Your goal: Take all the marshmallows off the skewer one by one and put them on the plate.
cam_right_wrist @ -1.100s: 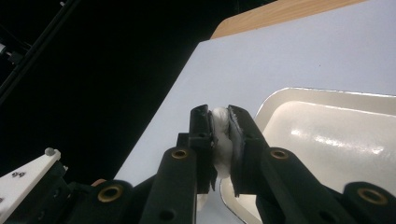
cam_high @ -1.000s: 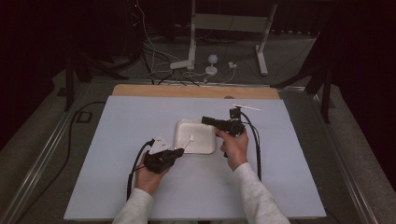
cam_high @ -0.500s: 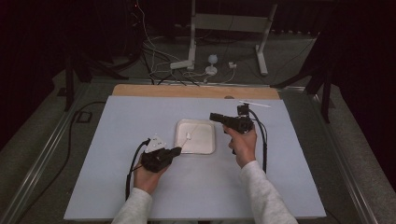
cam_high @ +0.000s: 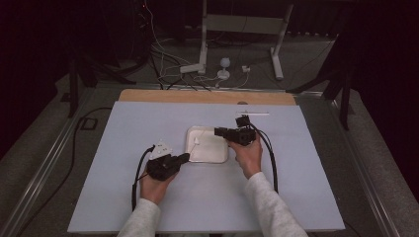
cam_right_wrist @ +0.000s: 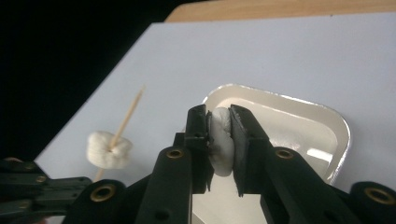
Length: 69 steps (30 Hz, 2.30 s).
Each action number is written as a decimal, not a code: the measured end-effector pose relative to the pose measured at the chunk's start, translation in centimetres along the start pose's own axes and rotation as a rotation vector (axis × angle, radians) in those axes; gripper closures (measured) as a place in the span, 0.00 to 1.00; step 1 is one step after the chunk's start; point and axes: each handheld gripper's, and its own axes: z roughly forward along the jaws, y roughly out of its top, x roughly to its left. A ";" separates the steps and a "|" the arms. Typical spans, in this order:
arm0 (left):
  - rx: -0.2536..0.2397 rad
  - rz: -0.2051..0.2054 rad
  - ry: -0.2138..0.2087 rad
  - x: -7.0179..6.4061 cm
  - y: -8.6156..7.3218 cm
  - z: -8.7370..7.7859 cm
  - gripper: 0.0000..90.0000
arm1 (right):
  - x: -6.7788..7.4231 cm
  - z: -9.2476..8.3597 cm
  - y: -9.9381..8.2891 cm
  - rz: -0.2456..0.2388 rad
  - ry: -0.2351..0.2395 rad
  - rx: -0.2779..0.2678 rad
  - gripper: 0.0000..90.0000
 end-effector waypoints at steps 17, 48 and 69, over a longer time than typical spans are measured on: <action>-0.004 -0.017 0.012 0.2 0.0 0.0 1.00 | 0.8 1.1 -0.8 -0.006 0.015 0.036 0.32; -0.050 -0.032 -0.035 -0.3 0.4 -0.1 1.00 | 3.9 2.4 -2.5 0.015 0.254 0.089 0.45; -0.062 -0.023 -0.046 -0.5 0.4 0.0 1.00 | 3.7 2.1 -2.2 0.112 0.326 0.036 0.83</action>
